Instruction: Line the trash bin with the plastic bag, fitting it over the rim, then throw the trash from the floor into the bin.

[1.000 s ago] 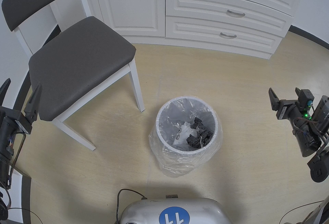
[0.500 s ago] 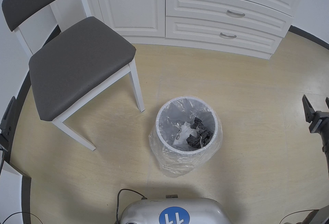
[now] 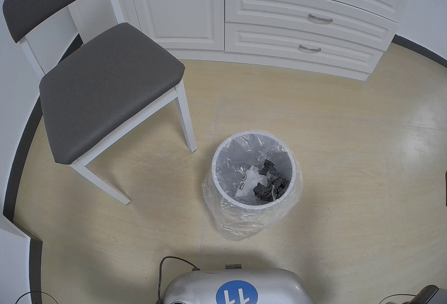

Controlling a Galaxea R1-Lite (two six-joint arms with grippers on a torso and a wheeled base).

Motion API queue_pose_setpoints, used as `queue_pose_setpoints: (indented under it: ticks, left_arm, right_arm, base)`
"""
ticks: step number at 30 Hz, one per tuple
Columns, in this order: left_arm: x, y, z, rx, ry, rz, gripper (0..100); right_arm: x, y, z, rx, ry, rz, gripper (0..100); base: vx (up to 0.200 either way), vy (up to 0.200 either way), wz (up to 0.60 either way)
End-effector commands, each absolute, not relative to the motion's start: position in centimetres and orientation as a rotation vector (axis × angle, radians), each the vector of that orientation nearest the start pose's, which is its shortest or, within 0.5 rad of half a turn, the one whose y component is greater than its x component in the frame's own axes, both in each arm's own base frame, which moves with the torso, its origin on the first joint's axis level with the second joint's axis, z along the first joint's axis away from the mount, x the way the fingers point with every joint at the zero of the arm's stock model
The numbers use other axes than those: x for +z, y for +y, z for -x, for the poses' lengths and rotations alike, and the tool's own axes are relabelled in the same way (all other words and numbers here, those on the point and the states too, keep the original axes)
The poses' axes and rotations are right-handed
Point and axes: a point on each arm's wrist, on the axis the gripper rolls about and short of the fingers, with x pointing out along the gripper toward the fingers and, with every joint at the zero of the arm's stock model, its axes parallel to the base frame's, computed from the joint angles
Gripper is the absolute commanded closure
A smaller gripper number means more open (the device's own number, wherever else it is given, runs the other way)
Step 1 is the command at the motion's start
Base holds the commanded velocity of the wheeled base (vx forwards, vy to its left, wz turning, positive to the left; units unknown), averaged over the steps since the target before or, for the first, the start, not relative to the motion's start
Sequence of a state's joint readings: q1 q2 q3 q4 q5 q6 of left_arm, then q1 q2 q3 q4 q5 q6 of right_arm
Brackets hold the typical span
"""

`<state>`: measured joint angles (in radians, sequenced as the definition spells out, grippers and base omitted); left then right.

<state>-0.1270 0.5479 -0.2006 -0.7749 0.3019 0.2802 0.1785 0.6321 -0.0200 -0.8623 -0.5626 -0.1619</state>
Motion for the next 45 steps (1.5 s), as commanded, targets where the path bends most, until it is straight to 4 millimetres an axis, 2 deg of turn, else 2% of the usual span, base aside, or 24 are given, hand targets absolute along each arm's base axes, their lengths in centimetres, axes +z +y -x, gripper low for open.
queue_pose_setpoints:
  ticks: [1, 11, 20, 24, 28, 32, 40, 45]
  left_arm:
    - [20.8, 0.6, -0.3, 0.283, -0.459, -0.177, 0]
    - [19.5, 0.8, 1.5, 0.306, -0.479, -0.177, 0]
    - [17.9, 0.7, 3.2, 0.301, -0.503, -0.136, 0]
    - [16.7, 0.7, 4.0, 0.304, -0.511, -0.142, 0]
    - [15.9, 0.6, 4.6, 0.301, -0.524, -0.121, 0]
    - [15.1, 0.6, 5.0, 0.295, -0.523, -0.102, 0]
    - [12.6, 0.6, 3.7, 0.291, -0.487, -0.078, 0]
    - [12.3, 0.6, 3.5, 0.278, -0.464, -0.033, 0]
  right_arm:
    - [15.4, -1.1, -0.7, -0.502, -0.314, 0.041, 0]
    - [13.8, -1.2, 2.2, -0.563, -0.388, 0.027, 0]
    - [13.5, -0.8, 2.9, -0.35, -0.476, -0.044, 0]
    - [12.9, -0.7, 2.8, -0.252, -0.439, -0.057, 0]
    - [11.4, -0.4, 3.0, -0.146, -0.378, -0.052, 0]
    - [10.7, -0.3, 2.8, -0.115, -0.312, -0.061, 0]
    - [9.6, -0.2, 2.5, -0.086, -0.201, -0.052, 0]
    - [8.6, -0.2, 2.3, -0.076, -0.106, -0.045, 0]
  base:
    - [0.0, 0.0, 0.0]
    - [0.0, 0.0, 0.0]
    - [0.0, 0.0, 0.0]
    - [0.0, 0.0, 0.0]
    - [0.0, 0.0, 0.0]
    - [0.0, 0.0, 0.0]
    - [0.0, 0.0, 0.0]
    - [0.0, 0.0, 0.0]
